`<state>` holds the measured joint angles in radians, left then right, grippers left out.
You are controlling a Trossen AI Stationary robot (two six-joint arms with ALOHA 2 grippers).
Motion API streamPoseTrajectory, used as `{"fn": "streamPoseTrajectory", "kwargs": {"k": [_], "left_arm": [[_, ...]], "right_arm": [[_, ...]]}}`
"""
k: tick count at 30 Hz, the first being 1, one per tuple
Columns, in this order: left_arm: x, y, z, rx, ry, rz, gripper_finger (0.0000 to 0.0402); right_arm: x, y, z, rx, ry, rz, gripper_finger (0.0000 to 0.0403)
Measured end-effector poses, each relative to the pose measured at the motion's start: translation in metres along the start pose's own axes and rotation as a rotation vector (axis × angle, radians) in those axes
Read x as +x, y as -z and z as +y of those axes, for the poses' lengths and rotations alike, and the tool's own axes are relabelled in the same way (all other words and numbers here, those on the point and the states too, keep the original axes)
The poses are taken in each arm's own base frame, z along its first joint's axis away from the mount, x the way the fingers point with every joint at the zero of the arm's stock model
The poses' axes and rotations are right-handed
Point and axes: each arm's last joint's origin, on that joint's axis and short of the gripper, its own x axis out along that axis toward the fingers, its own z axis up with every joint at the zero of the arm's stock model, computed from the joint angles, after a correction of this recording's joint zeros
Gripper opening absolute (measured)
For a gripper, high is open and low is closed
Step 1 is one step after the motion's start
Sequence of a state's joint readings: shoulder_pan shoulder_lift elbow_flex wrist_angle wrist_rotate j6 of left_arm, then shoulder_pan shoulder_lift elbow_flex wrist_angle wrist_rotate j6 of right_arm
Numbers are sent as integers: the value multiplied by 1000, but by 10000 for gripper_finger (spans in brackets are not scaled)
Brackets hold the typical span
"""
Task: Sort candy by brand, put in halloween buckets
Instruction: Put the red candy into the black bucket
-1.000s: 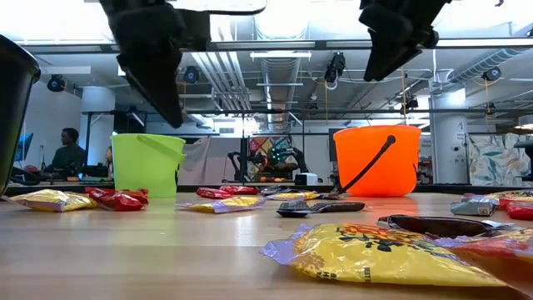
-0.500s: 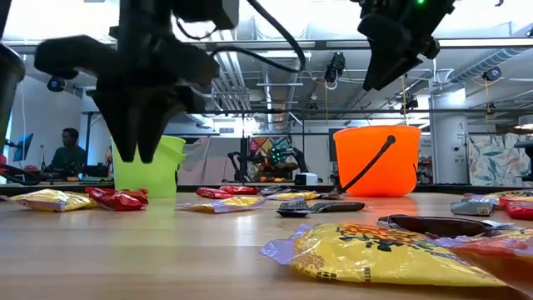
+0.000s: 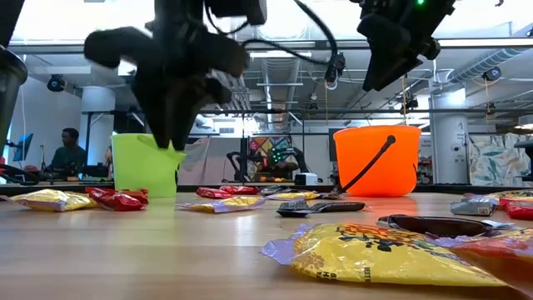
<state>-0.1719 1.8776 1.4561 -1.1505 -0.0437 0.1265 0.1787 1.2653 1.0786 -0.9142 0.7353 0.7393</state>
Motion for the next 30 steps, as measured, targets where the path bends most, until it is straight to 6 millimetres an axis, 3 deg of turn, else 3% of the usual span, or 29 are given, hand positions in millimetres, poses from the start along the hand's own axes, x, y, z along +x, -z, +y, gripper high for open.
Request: {"fn": "streamPoseTrajectory", "kwargs": {"k": [4, 9, 13, 20, 25, 30], "left_arm": [[-35, 16, -1, -41, -9, -82, 105], [-93, 58, -4, -139, -75, -500, 105], [-121, 102, -6, -275, -203, -781, 105], [-127, 167, -7, -399, -421, -983, 105], [-125, 190, -9, -436, -469, -1082, 105], [-123, 207, -10, -467, -493, -1125, 105]], "right_arm": [[6, -2, 10, -40, -80, -80, 185], [17, -22, 34, -78, -401, -312, 183], [41, -43, 40, -68, -436, -407, 177], [107, -71, 67, -178, -339, -457, 176], [152, -86, 86, -151, -356, -455, 197], [192, -86, 101, -159, -326, -398, 233]]}}
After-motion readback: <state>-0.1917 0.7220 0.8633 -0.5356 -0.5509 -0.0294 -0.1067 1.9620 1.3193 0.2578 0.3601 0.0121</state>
